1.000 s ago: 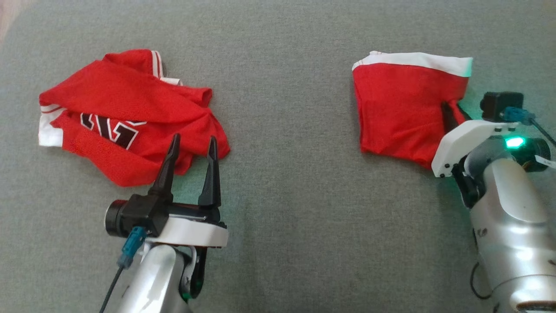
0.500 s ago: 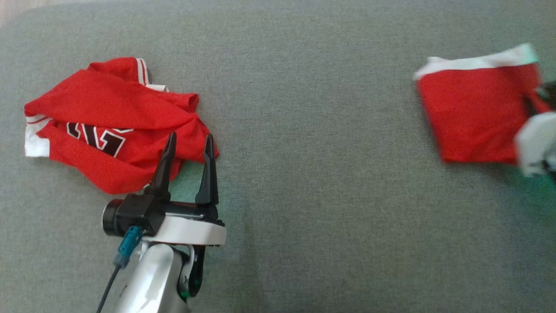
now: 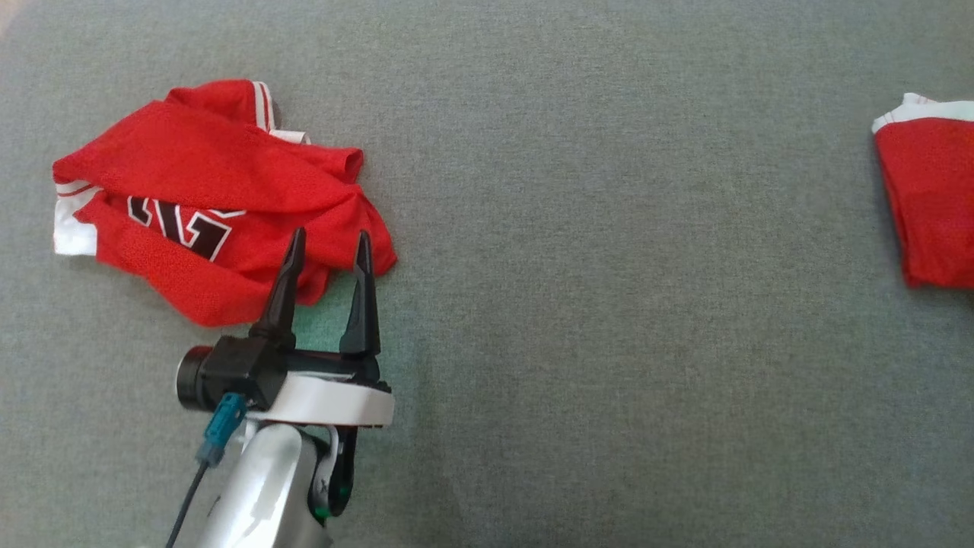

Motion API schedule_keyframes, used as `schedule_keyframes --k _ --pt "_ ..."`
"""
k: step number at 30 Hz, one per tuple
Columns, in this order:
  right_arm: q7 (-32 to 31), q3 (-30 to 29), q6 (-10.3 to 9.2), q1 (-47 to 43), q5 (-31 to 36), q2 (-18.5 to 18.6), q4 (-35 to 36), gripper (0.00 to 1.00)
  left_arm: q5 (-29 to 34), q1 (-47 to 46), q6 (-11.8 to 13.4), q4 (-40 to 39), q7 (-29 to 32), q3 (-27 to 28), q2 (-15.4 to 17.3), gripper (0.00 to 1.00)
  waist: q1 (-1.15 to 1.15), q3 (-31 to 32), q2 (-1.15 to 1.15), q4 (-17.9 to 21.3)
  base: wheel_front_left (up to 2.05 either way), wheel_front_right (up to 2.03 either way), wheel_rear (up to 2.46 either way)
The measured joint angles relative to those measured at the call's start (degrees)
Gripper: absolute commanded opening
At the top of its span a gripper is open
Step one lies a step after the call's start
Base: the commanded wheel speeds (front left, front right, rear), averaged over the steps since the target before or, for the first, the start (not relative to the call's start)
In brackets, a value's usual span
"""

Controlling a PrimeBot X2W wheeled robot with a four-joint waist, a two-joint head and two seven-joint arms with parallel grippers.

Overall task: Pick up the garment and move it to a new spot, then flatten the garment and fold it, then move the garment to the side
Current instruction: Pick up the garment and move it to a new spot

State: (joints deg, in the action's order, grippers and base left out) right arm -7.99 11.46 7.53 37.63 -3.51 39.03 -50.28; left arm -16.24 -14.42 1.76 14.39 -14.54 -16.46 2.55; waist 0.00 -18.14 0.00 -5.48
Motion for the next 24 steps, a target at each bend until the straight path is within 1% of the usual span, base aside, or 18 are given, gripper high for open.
schedule_keyframes --k 9,10,11,15,17,20,21,24 --pt "0.83 -3.55 0.00 0.29 3.25 -0.88 -0.91 0.00 0.27 -0.58 -0.03 0.08 0.00 0.26 -0.02 1.00 0.00 0.22 0.00 0.44 0.00 0.00 0.00" --pt "1.58 -4.08 0.00 0.43 3.94 -1.09 -0.75 0.76 0.27 -0.58 -0.03 0.09 0.00 0.36 -0.02 1.00 0.00 0.36 0.00 0.52 0.00 0.00 0.00" --pt "2.24 -4.86 0.00 0.57 4.77 -1.32 -0.47 1.00 0.27 -0.58 -0.03 0.11 0.00 0.44 -0.02 1.00 0.00 0.51 0.00 0.63 0.00 0.00 0.00" --pt "3.68 -8.27 0.00 0.85 6.70 -2.68 0.80 1.00 0.48 -0.55 -0.24 0.25 0.00 0.86 -0.03 1.00 -0.01 1.44 0.00 1.15 0.00 0.00 0.00" --pt "5.99 -10.71 0.00 0.87 7.13 -4.45 2.55 1.00 0.67 -0.54 -0.26 0.30 0.00 0.98 -0.03 1.00 -0.01 2.40 0.00 1.59 0.00 0.00 0.00" --pt "7.13 -11.21 0.00 0.87 7.93 -6.02 4.91 1.00 0.68 -0.49 -0.27 0.30 0.00 1.49 -0.04 1.00 -0.01 3.67 0.00 2.00 0.00 0.00 0.00" --pt "7.13 -11.21 0.00 0.87 7.93 -6.02 4.91 1.00 0.68 -0.49 -0.27 0.30 0.00 1.49 -0.04 1.00 -0.01 3.67 0.00 2.00 0.00 0.00 0.00" --pt "8.99 -11.32 0.00 0.87 6.99 -8.62 8.46 1.00 0.68 -0.32 -0.27 0.29 0.00 1.99 -0.03 1.00 -0.01 5.21 0.00 2.38 0.00 0.00 0.00"
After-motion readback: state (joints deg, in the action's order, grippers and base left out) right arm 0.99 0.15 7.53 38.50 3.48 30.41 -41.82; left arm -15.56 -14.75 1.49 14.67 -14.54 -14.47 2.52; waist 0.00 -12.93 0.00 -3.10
